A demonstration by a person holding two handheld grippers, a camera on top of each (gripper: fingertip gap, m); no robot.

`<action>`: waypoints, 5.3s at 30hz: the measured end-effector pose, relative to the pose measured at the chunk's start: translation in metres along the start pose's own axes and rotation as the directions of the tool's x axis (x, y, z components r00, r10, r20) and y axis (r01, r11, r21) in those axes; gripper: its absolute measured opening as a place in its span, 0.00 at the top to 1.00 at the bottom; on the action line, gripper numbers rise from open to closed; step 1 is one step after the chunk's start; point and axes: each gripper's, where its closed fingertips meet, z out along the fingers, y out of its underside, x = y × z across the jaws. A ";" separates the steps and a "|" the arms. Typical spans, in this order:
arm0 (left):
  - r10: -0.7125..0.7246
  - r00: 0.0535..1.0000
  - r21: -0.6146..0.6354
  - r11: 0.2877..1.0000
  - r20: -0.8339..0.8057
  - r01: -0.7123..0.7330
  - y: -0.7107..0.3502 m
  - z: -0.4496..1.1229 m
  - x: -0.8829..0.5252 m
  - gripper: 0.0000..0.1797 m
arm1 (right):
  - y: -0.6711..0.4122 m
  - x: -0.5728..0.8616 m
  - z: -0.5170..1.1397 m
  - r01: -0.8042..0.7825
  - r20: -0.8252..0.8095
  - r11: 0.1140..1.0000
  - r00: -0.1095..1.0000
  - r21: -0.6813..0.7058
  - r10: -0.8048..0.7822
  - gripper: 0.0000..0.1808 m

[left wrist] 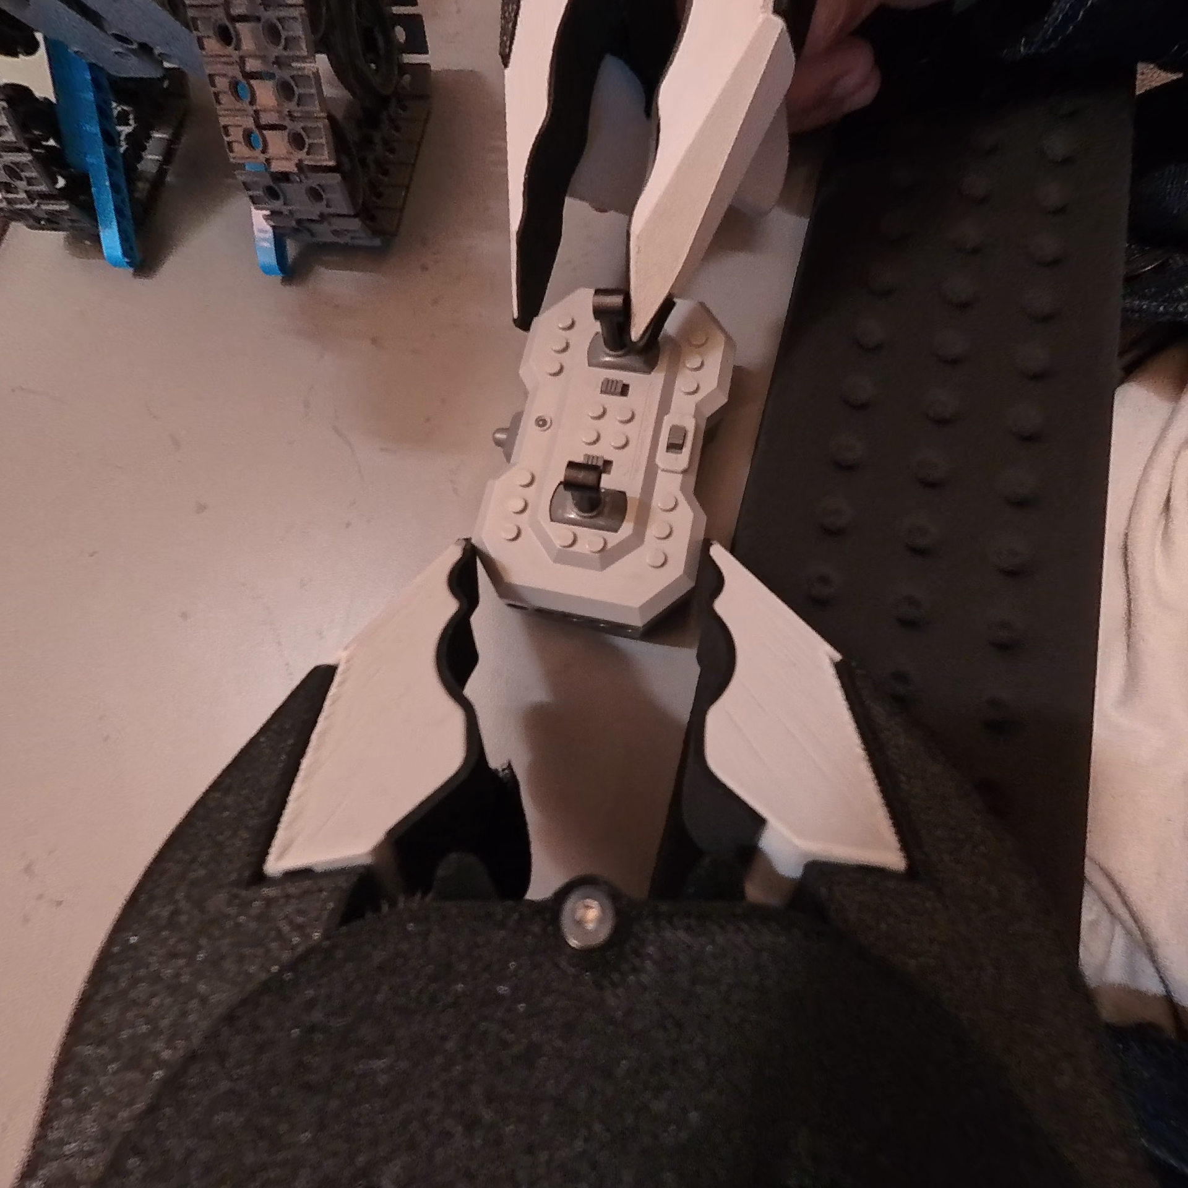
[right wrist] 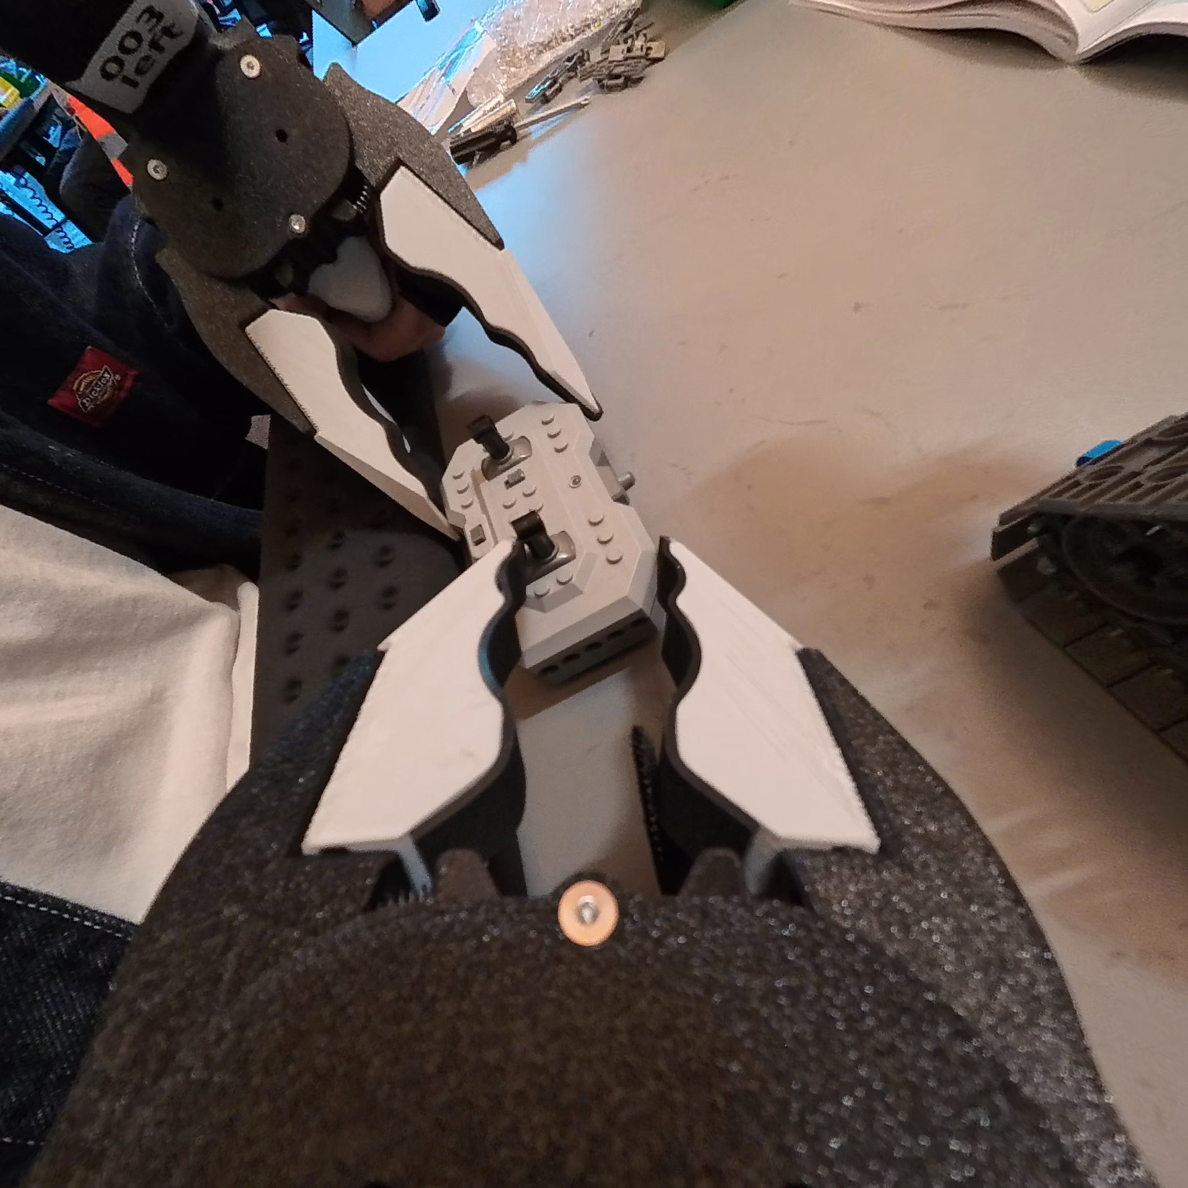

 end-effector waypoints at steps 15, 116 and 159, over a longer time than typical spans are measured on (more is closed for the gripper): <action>-0.001 1.000 0.001 1.000 -0.002 0.001 0.000 0.000 0.000 0.63 | -0.003 -0.001 -0.002 -0.017 0.027 0.999 1.000 0.027 0.017 0.73; -0.241 0.913 0.363 0.860 -0.330 0.358 -0.032 -0.047 -0.032 0.59 | -0.052 -0.003 -0.025 0.210 0.020 0.960 0.976 0.183 -0.217 0.73; -0.210 0.952 0.190 0.948 -0.222 0.253 -0.021 -0.011 -0.012 0.83 | 0.002 -0.002 0.003 0.087 0.057 0.995 0.995 -0.059 -0.083 0.79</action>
